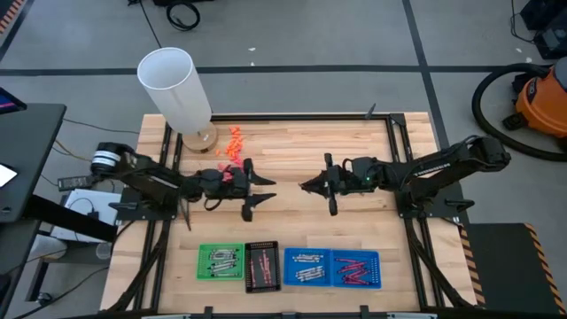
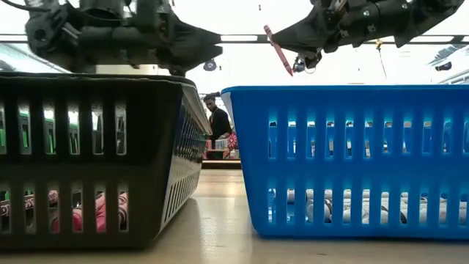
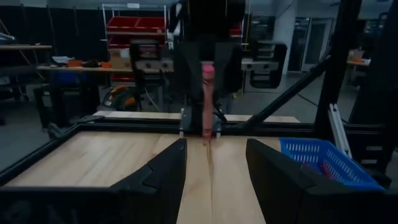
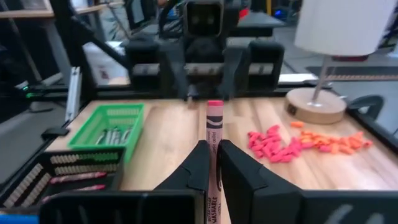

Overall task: Sort crayons
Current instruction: Put the pink crayon into the black bin

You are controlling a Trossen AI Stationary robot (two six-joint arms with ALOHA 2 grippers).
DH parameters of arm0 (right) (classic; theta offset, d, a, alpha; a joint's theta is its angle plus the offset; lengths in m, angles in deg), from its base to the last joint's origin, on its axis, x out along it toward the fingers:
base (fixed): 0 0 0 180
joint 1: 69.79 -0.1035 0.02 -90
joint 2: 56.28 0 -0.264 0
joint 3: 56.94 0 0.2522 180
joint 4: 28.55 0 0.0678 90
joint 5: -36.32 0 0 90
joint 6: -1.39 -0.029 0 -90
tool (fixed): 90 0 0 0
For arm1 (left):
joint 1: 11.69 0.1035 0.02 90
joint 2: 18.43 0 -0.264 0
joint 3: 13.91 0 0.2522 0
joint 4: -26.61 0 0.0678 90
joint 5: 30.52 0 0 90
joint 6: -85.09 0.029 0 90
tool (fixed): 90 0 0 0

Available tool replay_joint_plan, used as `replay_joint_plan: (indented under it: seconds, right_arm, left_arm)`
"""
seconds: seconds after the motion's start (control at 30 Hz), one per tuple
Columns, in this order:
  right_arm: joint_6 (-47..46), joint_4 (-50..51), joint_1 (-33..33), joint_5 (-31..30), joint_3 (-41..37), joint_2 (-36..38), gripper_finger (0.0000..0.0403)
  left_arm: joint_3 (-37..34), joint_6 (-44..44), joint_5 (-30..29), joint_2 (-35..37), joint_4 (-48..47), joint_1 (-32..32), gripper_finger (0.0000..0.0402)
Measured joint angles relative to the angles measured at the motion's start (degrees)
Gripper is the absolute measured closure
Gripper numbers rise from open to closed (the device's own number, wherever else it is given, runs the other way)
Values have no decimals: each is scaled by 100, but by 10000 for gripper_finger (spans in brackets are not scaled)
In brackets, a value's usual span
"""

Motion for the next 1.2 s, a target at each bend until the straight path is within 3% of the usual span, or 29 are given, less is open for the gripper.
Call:
replay_joint_plan:
  seconds: [0.33, 0.77, 0.87, 1.2]
  right_arm:
    - [103, -340, -38, -192, 0, 0, 366]
    - [304, -500, -198, -192, 0, 0, 366]
    - [304, -475, -198, -192, 0, -2, 366]
    - [145, -333, -203, -200, 0, -2, 335]
  left_arm:
    - [1308, 58, -11, -1186, -297, 13, 225]
    - [2495, 374, -35, -1810, -1130, 13, 229]
    - [2608, 409, -35, -1821, -1358, 15, 250]
    - [2633, 337, -38, -1805, -1530, 20, 378]
